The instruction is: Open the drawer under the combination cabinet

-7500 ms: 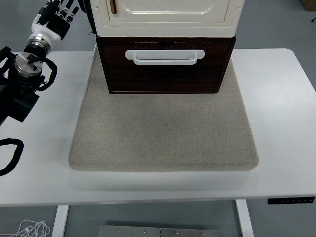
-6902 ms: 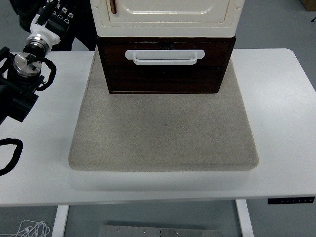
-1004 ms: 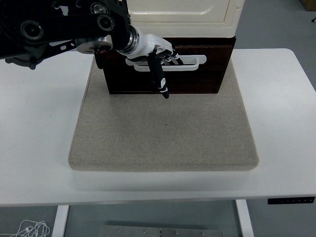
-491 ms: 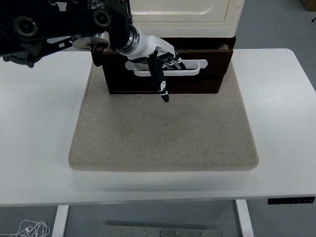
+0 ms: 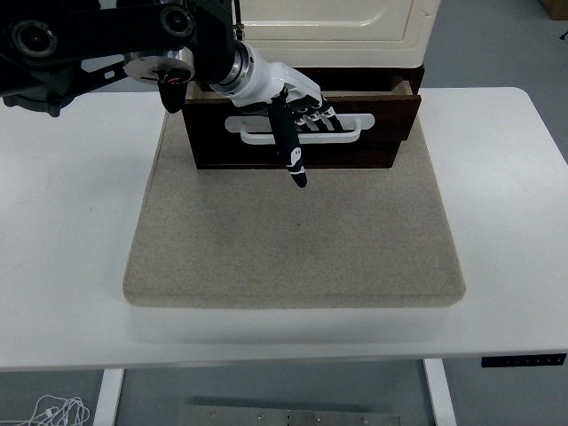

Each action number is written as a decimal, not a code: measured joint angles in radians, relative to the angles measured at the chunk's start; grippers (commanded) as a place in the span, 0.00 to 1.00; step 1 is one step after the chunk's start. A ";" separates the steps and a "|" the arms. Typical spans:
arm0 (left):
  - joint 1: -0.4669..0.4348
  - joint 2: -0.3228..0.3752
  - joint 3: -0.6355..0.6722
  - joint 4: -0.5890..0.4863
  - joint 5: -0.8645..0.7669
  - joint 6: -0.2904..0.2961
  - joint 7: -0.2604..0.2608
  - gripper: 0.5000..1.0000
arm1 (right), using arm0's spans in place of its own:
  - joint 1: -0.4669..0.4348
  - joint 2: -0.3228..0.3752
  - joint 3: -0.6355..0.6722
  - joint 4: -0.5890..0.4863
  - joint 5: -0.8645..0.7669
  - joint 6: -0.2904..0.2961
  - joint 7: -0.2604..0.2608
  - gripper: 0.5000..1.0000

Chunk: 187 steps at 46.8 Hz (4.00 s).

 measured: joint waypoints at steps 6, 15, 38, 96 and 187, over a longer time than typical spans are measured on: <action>-0.001 0.006 -0.005 -0.008 -0.001 -0.019 0.000 1.00 | 0.000 0.000 0.000 0.000 0.000 0.000 0.000 0.86; -0.002 0.011 -0.025 -0.010 -0.003 -0.051 0.000 1.00 | 0.000 0.000 0.000 0.000 0.000 0.000 0.000 0.86; -0.003 0.027 -0.049 -0.035 -0.008 -0.108 0.001 1.00 | 0.000 0.000 0.000 0.000 0.000 0.000 0.000 0.85; -0.020 0.071 -0.688 0.202 0.011 -0.091 -0.138 1.00 | 0.000 0.000 0.000 0.000 0.000 0.000 0.000 0.86; 0.594 -0.055 -0.922 0.957 -0.690 0.208 -0.541 1.00 | -0.002 0.000 0.000 0.000 0.003 0.001 0.000 0.86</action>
